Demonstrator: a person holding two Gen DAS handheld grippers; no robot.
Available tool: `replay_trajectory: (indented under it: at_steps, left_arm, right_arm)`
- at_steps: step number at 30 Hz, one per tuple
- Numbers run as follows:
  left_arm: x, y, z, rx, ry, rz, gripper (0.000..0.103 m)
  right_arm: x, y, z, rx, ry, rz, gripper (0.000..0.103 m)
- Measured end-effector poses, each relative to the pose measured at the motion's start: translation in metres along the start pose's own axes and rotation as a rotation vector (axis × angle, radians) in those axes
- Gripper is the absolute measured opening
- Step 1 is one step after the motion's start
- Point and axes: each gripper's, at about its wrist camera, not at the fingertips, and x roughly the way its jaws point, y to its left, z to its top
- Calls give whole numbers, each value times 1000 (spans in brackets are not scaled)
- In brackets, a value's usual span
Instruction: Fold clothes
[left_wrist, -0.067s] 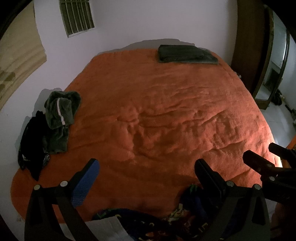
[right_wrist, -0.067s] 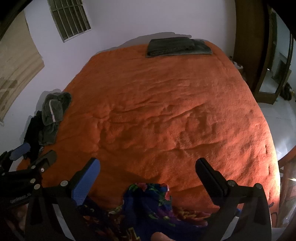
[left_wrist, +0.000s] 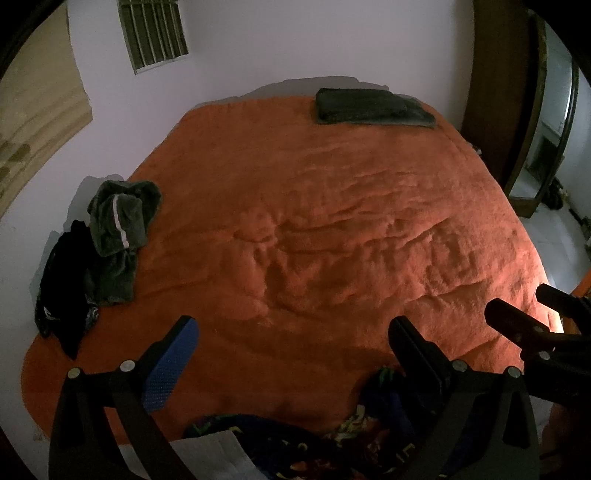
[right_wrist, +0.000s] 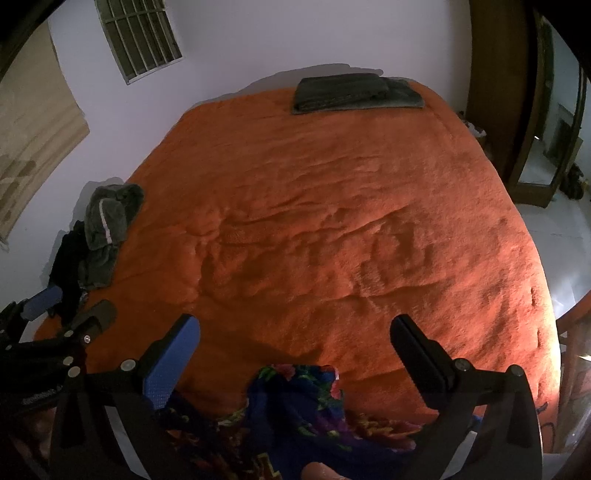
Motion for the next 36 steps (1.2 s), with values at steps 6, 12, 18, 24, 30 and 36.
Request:
replay_trajectory:
  at_steps: [6, 12, 18, 24, 30, 36]
  left_arm:
    - [1, -4, -4, 3, -4, 5, 102]
    - [3, -6, -6, 6, -2, 9, 102]
    - [2, -6, -7, 9, 0, 8, 102]
    - [2, -4, -8, 9, 2, 8, 102]
    - [2, -5, -9, 11, 1, 8, 102]
    - [2, -4, -8, 9, 4, 4, 102]
  right_arm:
    - [-2, -3, 4, -1, 4, -12, 103]
    - [5, 10, 0, -6, 7, -21, 103]
    - [1, 2, 0, -1, 7, -3, 103]
    - [1, 3, -1, -1, 4, 0, 103]
    - [2, 3, -2, -1, 3, 4, 103]
    - [1, 4, -3, -2, 3, 7, 103]
